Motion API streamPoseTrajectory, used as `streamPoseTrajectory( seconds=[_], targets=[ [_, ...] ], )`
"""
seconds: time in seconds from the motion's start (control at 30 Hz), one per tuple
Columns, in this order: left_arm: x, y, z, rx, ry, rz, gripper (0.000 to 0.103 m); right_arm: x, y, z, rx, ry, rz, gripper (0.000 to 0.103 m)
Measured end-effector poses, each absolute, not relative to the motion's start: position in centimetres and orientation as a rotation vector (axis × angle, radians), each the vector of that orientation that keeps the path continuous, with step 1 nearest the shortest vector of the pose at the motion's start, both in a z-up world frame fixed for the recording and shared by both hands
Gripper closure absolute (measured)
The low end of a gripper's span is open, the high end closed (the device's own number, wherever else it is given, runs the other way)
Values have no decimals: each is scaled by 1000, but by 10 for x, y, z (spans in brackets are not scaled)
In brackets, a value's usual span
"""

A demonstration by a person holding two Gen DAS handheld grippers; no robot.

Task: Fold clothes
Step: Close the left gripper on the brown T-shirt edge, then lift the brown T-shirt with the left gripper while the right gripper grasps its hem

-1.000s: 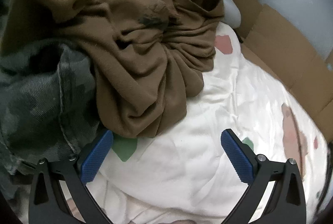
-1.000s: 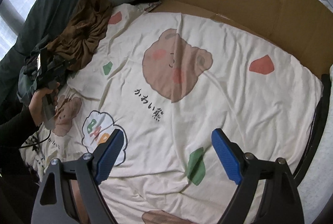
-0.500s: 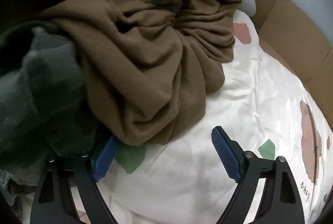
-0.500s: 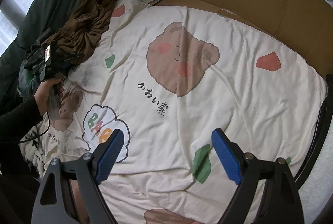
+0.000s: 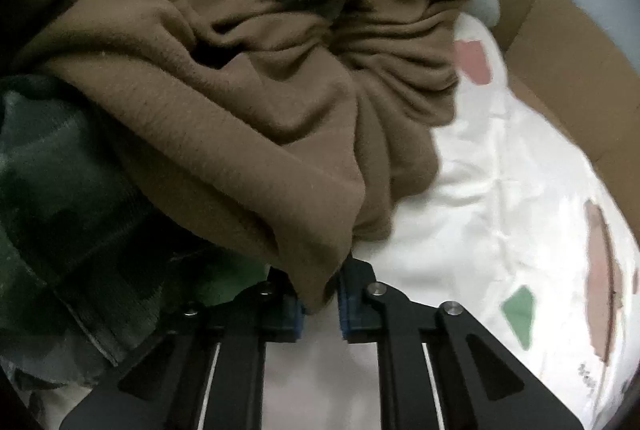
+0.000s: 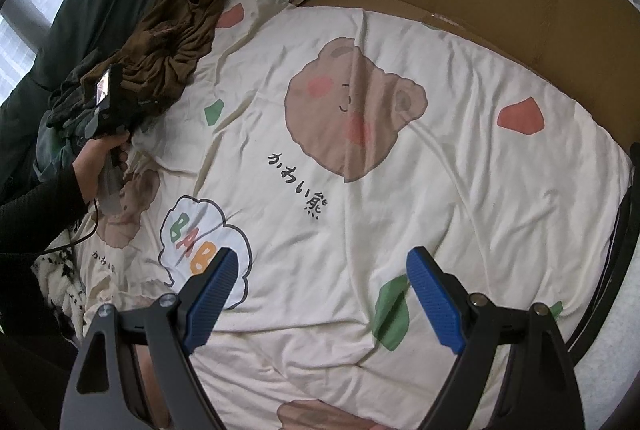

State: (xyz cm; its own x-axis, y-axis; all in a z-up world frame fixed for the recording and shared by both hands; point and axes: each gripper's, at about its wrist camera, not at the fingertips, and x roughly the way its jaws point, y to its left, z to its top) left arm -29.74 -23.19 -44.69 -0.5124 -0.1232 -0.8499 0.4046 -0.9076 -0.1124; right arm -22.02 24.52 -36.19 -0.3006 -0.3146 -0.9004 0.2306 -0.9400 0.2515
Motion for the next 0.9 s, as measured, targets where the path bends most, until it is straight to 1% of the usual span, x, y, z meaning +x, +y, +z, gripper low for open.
streamPoseTrajectory(
  seconds=[0.17,0.4,0.7,0.9],
  targets=[
    [-290,-219,-428,1309,451,-2550,96,-220,245,-362,1612,-110,-2287,16],
    [-277,-208,-397,1238,525,-2624,98,-221,243,-358,1592,-120,-2287,16],
    [-262,-187,-346,1166,519,-2753,99,-221,244,-357,1592,-141,-2281,16],
    [-245,-171,-324,1163,556,-2815,99,-222,243,-356,1587,-161,-2275,16]
  ],
)
